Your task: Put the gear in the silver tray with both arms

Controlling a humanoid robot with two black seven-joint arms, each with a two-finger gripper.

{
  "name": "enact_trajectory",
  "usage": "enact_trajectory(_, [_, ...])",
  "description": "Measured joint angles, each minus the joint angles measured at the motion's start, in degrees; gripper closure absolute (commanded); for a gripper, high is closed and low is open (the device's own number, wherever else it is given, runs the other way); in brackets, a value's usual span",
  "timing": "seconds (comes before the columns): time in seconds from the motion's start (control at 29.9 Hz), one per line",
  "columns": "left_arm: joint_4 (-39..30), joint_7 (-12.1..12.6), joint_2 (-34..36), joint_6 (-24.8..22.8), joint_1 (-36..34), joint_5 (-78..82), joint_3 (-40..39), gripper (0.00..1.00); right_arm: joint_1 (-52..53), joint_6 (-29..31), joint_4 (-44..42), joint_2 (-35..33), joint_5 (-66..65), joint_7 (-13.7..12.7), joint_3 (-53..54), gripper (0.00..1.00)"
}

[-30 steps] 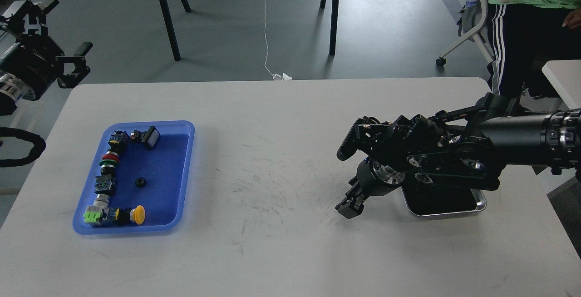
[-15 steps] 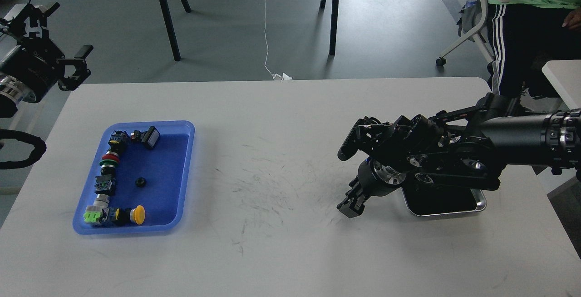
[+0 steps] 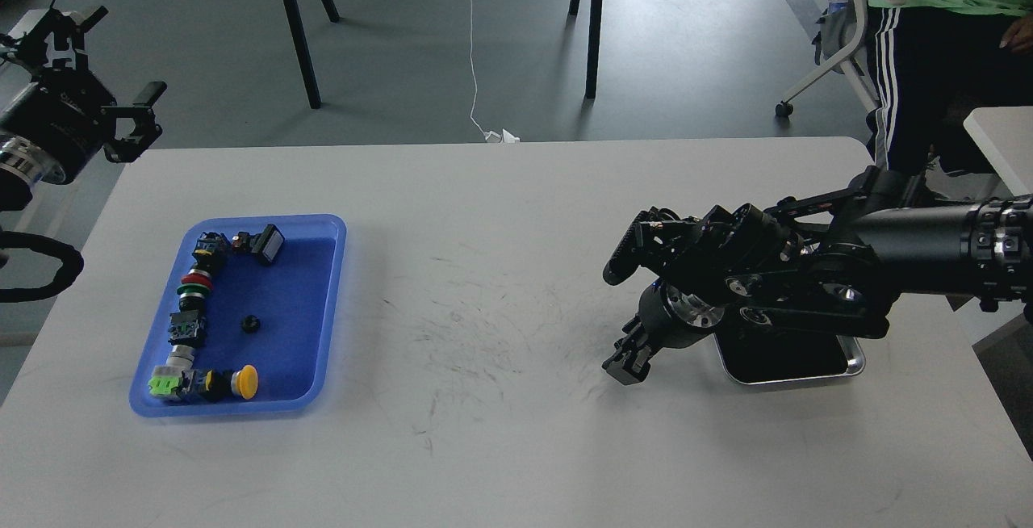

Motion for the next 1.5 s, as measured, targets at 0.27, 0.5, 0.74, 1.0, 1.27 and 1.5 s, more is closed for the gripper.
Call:
enact_trajectory(0.27, [0.00, -0.01, -0.14, -0.04, 0.00, -0.11, -0.03, 0.01, -0.08, 0.02, -0.02, 0.00, 0.00, 0.00, 0.00, 0.54])
enact_trajectory(0.5, [0.00, -0.01, -0.17, 0.00, 0.09, -0.31, -0.04, 0.01, -0.35, 0.09, -0.08, 0.00, -0.04, 0.00, 0.00, 0.61])
enact_trajectory(0.74, [0.00, -0.01, -0.17, -0.03, 0.09, -0.35, -0.04, 0.01, -0.35, 0.13, -0.11, 0.00, -0.08, 0.00, 0.00, 0.64])
enact_trajectory(1.0, [0.02, -0.09, -0.18, -0.14, 0.09, -0.35, -0.04, 0.01, -0.06, 0.11, -1.09, 0.00, -0.09, 0.00, 0.00, 0.67])
enact_trajectory(1.27, [0.17, -0.09, -0.16, -0.23, 0.09, -0.35, -0.04, 0.01, -0.13, 0.09, -2.00, 0.01, 0.14, 0.00, 0.13, 0.67])
enact_trajectory(1.5, [0.18, -0.09, 0.23, -0.30, 0.09, -0.35, -0.04, 0.01, -0.19, 0.21, -1.91, 1.58, 0.48, 0.00, 0.18, 0.66])
